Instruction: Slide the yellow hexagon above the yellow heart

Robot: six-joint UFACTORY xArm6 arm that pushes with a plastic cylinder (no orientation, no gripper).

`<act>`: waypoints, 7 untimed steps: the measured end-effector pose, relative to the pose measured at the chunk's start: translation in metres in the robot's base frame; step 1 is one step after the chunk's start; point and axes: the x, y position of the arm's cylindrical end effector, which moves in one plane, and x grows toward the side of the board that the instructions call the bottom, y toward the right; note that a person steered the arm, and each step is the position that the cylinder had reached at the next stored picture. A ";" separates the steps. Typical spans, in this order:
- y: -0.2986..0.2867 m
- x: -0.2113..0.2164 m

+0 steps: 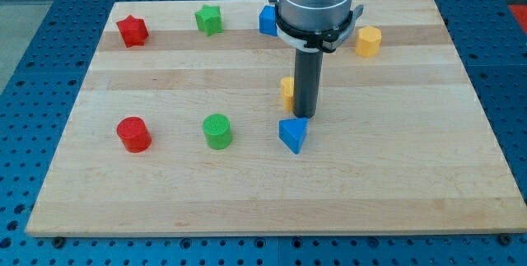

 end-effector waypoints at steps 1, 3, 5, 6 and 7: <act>0.003 0.000; 0.069 -0.009; 0.127 -0.041; 0.152 -0.123; 0.152 -0.131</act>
